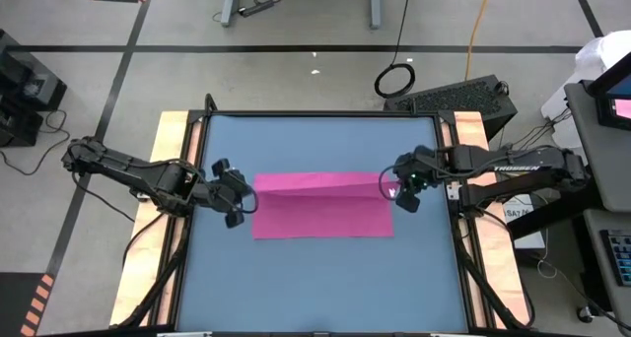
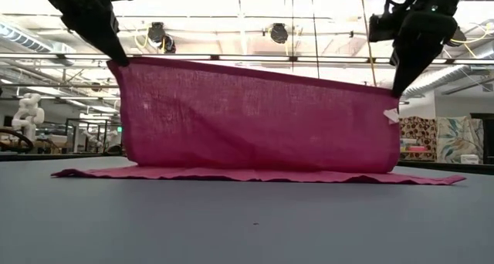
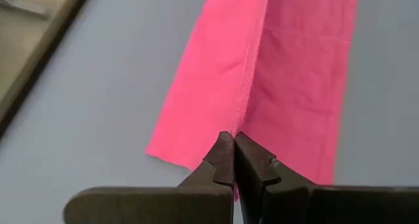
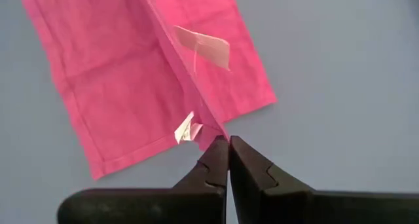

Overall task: Roll towel
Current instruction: Fold the light red towel

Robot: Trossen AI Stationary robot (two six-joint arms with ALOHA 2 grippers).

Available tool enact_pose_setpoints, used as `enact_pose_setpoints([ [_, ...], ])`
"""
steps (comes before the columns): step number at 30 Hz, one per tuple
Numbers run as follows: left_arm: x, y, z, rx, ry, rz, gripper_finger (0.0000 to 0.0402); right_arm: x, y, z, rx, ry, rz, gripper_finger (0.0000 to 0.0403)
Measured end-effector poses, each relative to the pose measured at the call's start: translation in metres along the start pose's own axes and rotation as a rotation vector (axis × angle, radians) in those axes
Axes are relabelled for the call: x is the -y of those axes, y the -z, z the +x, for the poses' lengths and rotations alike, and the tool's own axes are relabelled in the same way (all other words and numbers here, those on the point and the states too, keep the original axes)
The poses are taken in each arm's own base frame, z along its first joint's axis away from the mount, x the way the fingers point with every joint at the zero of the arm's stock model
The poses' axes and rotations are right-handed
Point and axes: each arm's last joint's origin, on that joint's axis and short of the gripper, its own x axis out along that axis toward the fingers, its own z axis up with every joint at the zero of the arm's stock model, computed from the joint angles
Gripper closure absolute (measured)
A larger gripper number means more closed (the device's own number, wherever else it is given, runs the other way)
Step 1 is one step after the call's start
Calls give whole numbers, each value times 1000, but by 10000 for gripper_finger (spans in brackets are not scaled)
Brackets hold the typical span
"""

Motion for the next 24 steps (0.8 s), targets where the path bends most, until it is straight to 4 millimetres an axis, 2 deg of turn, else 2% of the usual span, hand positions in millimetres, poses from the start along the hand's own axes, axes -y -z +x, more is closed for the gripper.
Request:
enact_pose_setpoints([
  [11,7,14,20,-69,60,-25,400,-18,7,-2,4,-40,5,403],
  [24,17,31,34,-64,113,-68,400,-35,34,37,-31,-157,18,403],
])
